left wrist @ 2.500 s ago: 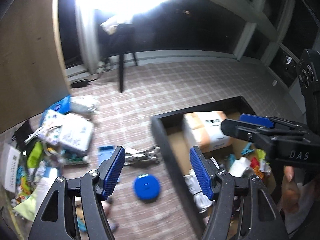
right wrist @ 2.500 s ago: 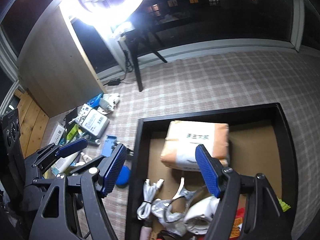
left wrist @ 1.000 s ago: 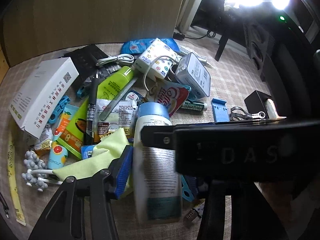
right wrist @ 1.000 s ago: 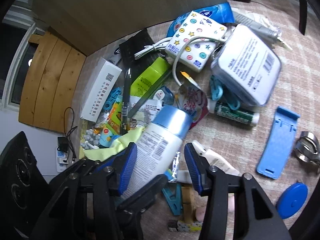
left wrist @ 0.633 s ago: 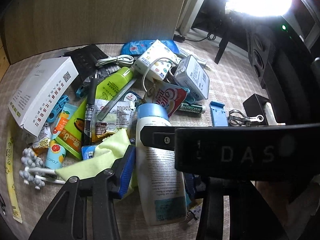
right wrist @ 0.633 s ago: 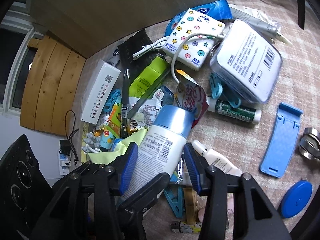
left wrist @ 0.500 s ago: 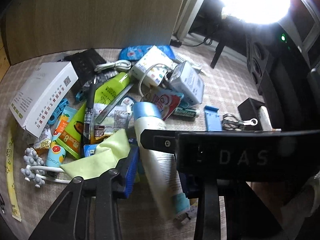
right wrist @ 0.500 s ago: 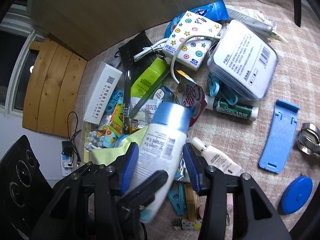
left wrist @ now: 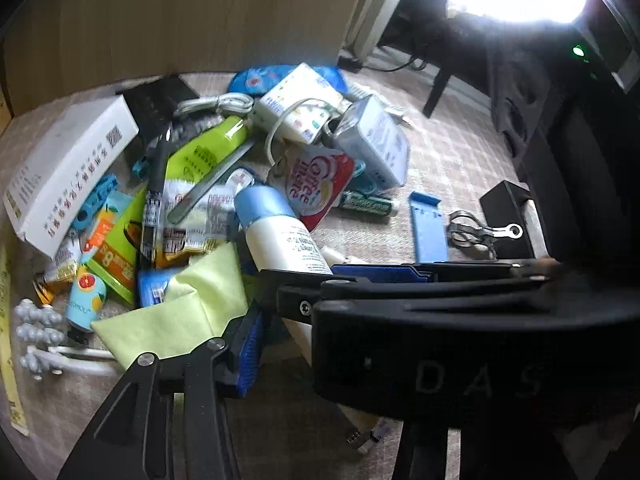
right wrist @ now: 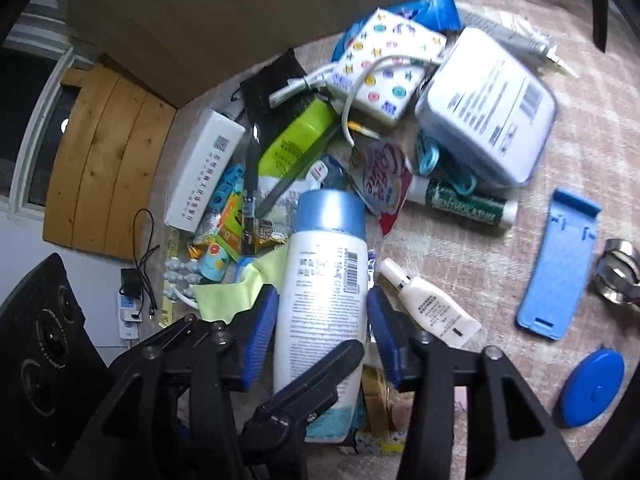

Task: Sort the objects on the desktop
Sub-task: 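Carry the white bottle into the tray and open the right gripper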

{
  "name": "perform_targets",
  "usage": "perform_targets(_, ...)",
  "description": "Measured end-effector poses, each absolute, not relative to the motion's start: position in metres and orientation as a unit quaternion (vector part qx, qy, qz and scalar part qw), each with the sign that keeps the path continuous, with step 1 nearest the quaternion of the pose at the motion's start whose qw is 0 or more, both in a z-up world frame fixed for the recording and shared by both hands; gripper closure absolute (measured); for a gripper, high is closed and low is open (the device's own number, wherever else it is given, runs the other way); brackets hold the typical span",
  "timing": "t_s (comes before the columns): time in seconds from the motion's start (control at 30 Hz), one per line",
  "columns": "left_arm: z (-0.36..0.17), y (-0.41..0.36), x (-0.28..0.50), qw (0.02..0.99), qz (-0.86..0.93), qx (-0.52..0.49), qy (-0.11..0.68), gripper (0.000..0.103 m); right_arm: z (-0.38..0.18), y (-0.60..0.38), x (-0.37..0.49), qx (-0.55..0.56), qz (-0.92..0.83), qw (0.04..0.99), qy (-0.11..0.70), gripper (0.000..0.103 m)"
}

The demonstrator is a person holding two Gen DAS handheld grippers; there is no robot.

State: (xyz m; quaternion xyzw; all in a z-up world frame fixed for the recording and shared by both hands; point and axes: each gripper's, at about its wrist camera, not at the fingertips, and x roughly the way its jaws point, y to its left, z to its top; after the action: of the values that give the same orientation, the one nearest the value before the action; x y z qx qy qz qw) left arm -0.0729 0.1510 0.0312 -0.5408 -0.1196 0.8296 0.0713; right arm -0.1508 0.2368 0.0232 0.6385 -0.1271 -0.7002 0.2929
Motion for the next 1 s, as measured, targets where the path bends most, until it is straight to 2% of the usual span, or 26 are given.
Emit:
perform_targets(0.2, 0.042, 0.151, -0.07, 0.078, 0.836, -0.526, -0.135, 0.072, 0.031, 0.239, -0.147, 0.626, -0.706, 0.298, -0.143, 0.061)
perform_targets(0.43, 0.072, 0.173, -0.068, 0.102, 0.85, -0.501, -0.124, 0.072, 0.069, 0.266, -0.141, 0.594, -0.735, 0.293, -0.144, 0.061)
perform_targets(0.73, 0.097, 0.261, -0.064, 0.187, 0.847, -0.491, -0.087, 0.072, 0.103, 0.354, -0.115, 0.558, -0.779, 0.238, -0.159, 0.061)
perform_targets(1.0, 0.096, 0.351, -0.056, 0.26, 0.826, -0.5, -0.034, 0.072, 0.102, 0.451, -0.084, 0.548, -0.794, 0.168, -0.204, 0.061)
